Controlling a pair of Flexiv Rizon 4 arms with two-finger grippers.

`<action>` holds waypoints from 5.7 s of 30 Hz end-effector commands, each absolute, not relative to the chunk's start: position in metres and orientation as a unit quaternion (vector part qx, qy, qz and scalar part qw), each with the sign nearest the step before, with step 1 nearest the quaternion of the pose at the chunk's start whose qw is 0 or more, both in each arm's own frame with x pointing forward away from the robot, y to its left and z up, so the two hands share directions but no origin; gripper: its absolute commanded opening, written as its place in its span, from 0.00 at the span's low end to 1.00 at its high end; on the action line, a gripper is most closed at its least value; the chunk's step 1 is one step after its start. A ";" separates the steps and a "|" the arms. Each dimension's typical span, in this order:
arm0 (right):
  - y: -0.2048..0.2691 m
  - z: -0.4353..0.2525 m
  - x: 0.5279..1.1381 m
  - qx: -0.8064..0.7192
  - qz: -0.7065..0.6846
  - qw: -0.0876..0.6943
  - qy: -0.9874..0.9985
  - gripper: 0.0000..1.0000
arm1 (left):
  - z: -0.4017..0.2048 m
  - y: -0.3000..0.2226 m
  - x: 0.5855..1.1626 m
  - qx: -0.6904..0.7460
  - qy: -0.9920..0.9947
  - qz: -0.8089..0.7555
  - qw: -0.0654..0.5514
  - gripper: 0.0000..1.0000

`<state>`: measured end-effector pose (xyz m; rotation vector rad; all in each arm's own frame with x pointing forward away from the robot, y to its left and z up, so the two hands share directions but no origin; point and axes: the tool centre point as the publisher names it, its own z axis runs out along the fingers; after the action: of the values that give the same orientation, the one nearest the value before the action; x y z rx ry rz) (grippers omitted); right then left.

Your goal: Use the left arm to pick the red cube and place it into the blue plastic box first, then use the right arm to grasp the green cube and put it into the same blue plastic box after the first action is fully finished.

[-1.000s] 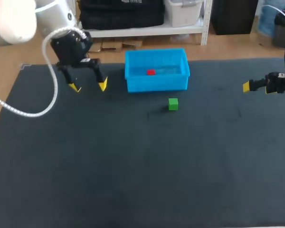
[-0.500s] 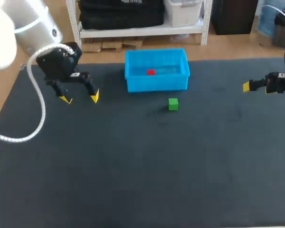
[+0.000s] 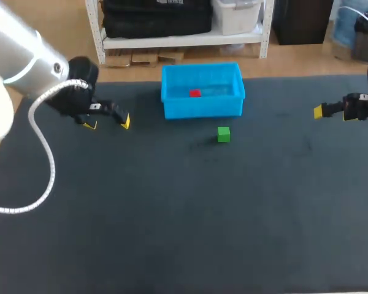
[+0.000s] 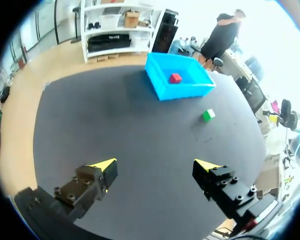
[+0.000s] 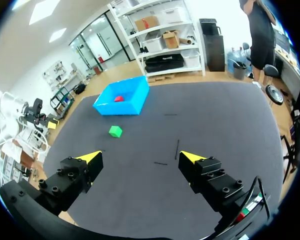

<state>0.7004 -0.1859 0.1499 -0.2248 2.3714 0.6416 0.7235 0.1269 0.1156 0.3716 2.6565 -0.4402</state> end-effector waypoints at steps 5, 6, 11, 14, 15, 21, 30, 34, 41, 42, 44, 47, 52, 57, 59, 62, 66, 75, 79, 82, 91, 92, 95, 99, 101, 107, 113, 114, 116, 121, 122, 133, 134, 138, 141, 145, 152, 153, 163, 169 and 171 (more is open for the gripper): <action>-0.188 0.152 0.704 -0.075 0.229 0.317 0.917 1.00 | 0.113 0.125 0.723 0.135 0.941 -0.169 0.260 1.00; -0.188 0.153 0.705 -0.073 0.221 0.308 0.922 1.00 | 0.113 0.125 0.723 0.135 0.941 -0.169 0.260 1.00; -0.180 0.159 0.718 -0.074 0.174 0.263 0.946 1.00 | 0.113 0.125 0.723 0.135 0.941 -0.169 0.260 1.00; -0.169 0.164 0.729 -0.080 0.144 0.242 0.956 1.00 | 0.113 0.125 0.723 0.135 0.941 -0.169 0.260 1.00; -0.164 0.166 0.734 -0.087 0.133 0.233 0.959 1.00 | 0.113 0.125 0.723 0.135 0.941 -0.169 0.260 1.00; -0.127 0.163 0.757 -0.131 0.077 0.186 0.971 1.00 | 0.113 0.125 0.723 0.135 0.941 -0.169 0.260 1.00; -0.080 0.132 0.769 -0.099 0.088 0.148 0.980 1.00 | 0.113 0.125 0.723 0.135 0.941 -0.169 0.260 1.00; -0.068 0.125 0.769 -0.106 0.122 0.144 0.976 1.00 | 0.113 0.125 0.723 0.135 0.941 -0.169 0.260 1.00; -0.068 0.125 0.769 -0.106 0.122 0.144 0.976 1.00 | 0.113 0.125 0.723 0.135 0.941 -0.169 0.260 1.00; -0.068 0.125 0.769 -0.106 0.122 0.144 0.976 1.00 | 0.113 0.125 0.723 0.135 0.941 -0.169 0.260 1.00; -0.068 0.125 0.769 -0.106 0.122 0.144 0.976 1.00 | 0.113 0.125 0.723 0.135 0.941 -0.169 0.260 1.00; -0.068 0.125 0.769 -0.106 0.122 0.144 0.976 1.00 | 0.113 0.125 0.723 0.135 0.941 -0.169 0.260 1.00; -0.068 0.125 0.769 -0.106 0.122 0.144 0.976 1.00 | 0.113 0.125 0.723 0.135 0.941 -0.169 0.260 1.00; -0.068 0.125 0.769 -0.106 0.122 0.144 0.976 1.00 | 0.113 0.125 0.723 0.135 0.941 -0.169 0.260 1.00; -0.057 0.123 0.771 -0.089 0.127 0.136 0.978 1.00 | 0.113 0.125 0.723 0.135 0.941 -0.169 0.260 1.00; -0.046 0.119 0.771 -0.063 0.122 0.134 0.982 1.00 | 0.113 0.125 0.723 0.135 0.941 -0.169 0.260 1.00; -0.034 0.112 0.773 -0.044 0.095 0.114 0.988 1.00 | 0.113 0.125 0.723 0.135 0.941 -0.169 0.260 1.00; -0.017 0.098 0.780 -0.027 0.038 0.072 0.996 1.00 | 0.113 0.125 0.723 0.135 0.941 -0.169 0.260 1.00; -0.014 0.087 0.785 -0.023 0.040 0.067 0.997 1.00 | 0.113 0.125 0.723 0.135 0.941 -0.169 0.260 1.00; -0.009 0.084 0.788 -0.021 0.037 0.065 0.997 1.00 | 0.113 0.125 0.723 0.135 0.941 -0.169 0.260 1.00; 0.010 0.071 0.804 -0.038 0.029 0.067 0.997 1.00 | 0.113 0.125 0.723 0.135 0.941 -0.169 0.260 1.00; 0.013 0.069 0.805 -0.041 0.032 0.071 0.996 1.00 | 0.113 0.125 0.723 0.135 0.941 -0.169 0.260 1.00; 0.018 0.062 0.807 -0.044 0.037 0.077 0.995 1.00 | 0.113 0.125 0.723 0.135 0.941 -0.169 0.260 1.00; 0.020 0.051 0.807 -0.044 0.043 0.089 0.994 1.00 | 0.113 0.125 0.723 0.135 0.941 -0.169 0.260 1.00; 0.021 0.047 0.807 -0.045 0.046 0.095 0.993 1.00 | 0.113 0.125 0.723 0.135 0.941 -0.169 0.260 1.00; 0.022 0.032 0.809 -0.050 0.045 0.096 0.993 1.00 | 0.113 0.125 0.723 0.135 0.941 -0.169 0.260 1.00; 0.024 0.020 0.809 -0.058 0.040 0.093 0.993 1.00 | 0.113 0.125 0.723 0.135 0.941 -0.169 0.260 1.00; 0.024 0.017 0.810 -0.059 0.040 0.093 0.993 1.00 | 0.113 0.125 0.723 0.135 0.941 -0.169 0.260 1.00; 0.023 0.014 0.810 -0.062 0.040 0.089 0.993 1.00 | 0.113 0.125 0.723 0.135 0.941 -0.169 0.260 1.00; 0.024 0.010 0.812 -0.068 0.034 0.081 0.994 1.00 | 0.113 0.125 0.723 0.135 0.941 -0.169 0.260 1.00; 0.024 0.008 0.812 -0.068 0.035 0.079 0.994 1.00 | 0.113 0.125 0.723 0.135 0.941 -0.169 0.260 1.00; 0.020 0.002 0.813 -0.070 0.027 0.081 0.994 1.00 | 0.113 0.125 0.723 0.135 0.941 -0.169 0.260 1.00; 0.020 0.002 0.812 -0.070 0.026 0.081 0.994 1.00 | 0.113 0.125 0.723 0.135 0.941 -0.169 0.260 1.00; 0.017 -0.003 0.811 -0.062 0.027 0.081 0.994 0.98 | 0.113 0.125 0.723 0.135 0.941 -0.169 0.260 1.00; 0.017 -0.004 0.810 -0.060 0.027 0.081 0.995 0.40 | 0.113 0.125 0.723 0.135 0.941 -0.169 0.260 1.00; 0.016 -0.005 0.809 -0.058 0.027 0.081 0.995 0.00 | 0.113 0.125 0.723 0.135 0.941 -0.169 0.260 1.00; 0.017 -0.004 0.810 -0.062 0.028 0.083 0.994 0.00 | 0.113 0.125 0.723 0.135 0.941 -0.169 0.260 1.00; 0.017 -0.003 0.810 -0.062 0.028 0.084 0.994 0.00 | 0.113 0.125 0.723 0.135 0.941 -0.169 0.260 1.00; 0.017 0.009 0.810 -0.064 0.021 0.097 0.993 0.00 | 0.113 0.125 0.723 0.135 0.941 -0.169 0.260 1.00; 0.016 0.040 0.810 -0.064 0.006 0.132 0.989 0.00 | 0.113 0.125 0.723 0.135 0.941 -0.169 0.260 1.00; 0.016 0.053 0.809 -0.061 0.003 0.149 0.987 0.00 | 0.113 0.125 0.723 0.135 0.941 -0.169 0.260 1.00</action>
<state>0.8276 0.0200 0.0367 -0.1921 2.8934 0.0126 0.7230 0.1240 0.1135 0.3647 2.5538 -0.4522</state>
